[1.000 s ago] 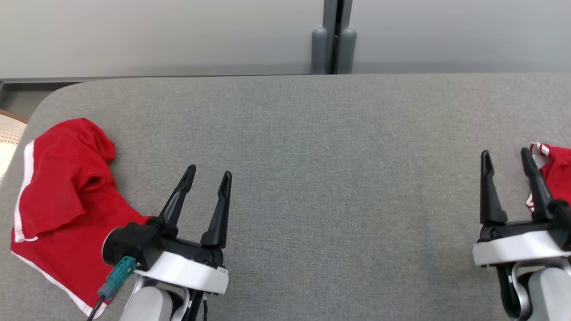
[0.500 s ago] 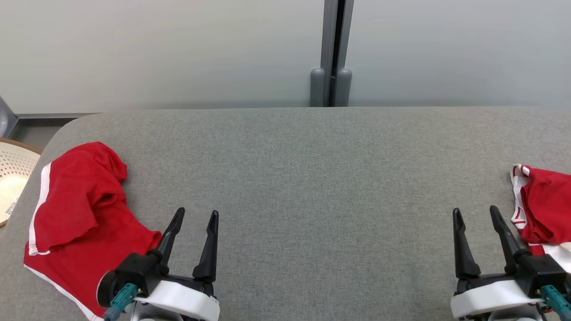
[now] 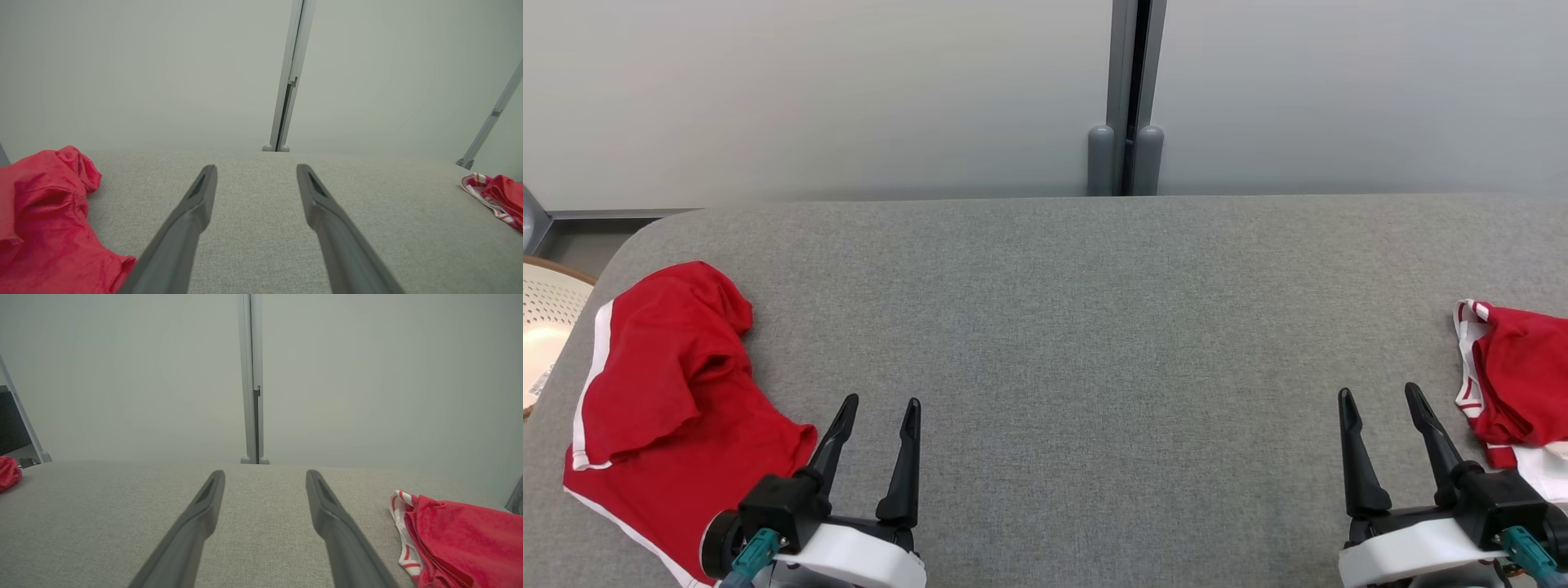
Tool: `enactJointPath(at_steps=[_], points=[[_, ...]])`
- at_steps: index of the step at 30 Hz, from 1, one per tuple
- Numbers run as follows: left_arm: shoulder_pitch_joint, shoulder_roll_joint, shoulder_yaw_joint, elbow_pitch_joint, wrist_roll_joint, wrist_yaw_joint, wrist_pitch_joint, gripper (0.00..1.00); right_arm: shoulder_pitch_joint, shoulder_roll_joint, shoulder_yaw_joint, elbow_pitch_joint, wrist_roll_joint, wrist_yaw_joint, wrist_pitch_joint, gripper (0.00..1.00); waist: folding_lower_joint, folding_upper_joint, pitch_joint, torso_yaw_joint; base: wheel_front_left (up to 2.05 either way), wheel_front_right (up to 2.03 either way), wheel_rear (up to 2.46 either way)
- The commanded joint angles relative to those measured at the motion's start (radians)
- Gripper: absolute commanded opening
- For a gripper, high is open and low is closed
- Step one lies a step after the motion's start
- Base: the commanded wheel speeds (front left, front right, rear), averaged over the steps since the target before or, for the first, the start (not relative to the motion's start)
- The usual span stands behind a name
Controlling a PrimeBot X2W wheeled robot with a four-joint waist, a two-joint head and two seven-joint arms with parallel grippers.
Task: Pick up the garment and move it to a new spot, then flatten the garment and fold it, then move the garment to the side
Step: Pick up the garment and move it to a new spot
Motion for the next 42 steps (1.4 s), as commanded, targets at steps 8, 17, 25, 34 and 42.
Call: enactJointPath(at_steps=[8, 17, 25, 34, 42], points=[[0.003, 0.003, 0.001, 0.013, -0.002, 0.006, -0.002, 1.0, -0.005, -0.001, -0.014, 0.011, 0.014, -0.002, -0.001, 1.0, 0.0, 0.0, 0.003, 0.002, 0.0, 0.0, 0.0], [0.005, 0.003, -0.005, 0.022, 0.001, 0.004, -0.002, 1.0, -0.01, -0.001, -0.021, 0.013, 0.021, -0.002, -0.001, 1.0, 0.0, 0.0, 0.001, 0.008, 0.0, 0.0, 0.0], [-0.001, 0.003, -0.01, 0.029, 0.003, 0.003, -0.002, 1.0, -0.012, -0.001, -0.009, 0.014, 0.024, -0.002, -0.001, 1.0, 0.0, 0.0, 0.0, 0.029, 0.0, 0.0, 0.0], [-0.012, 0.004, -0.003, 0.031, 0.014, 0.014, -0.002, 1.0, -0.002, -0.001, 0.011, 0.012, 0.046, -0.002, -0.001, 1.0, 0.0, 0.0, 0.0, 0.108, 0.0, 0.0, 0.0], [-0.01, 0.003, 0.023, 0.026, 0.029, 0.005, -0.001, 1.0, -0.012, -0.001, 0.05, 0.016, 0.061, -0.002, 0.0, 1.0, 0.0, 0.0, 0.008, 0.229, 0.0, 0.0, 0.0]])
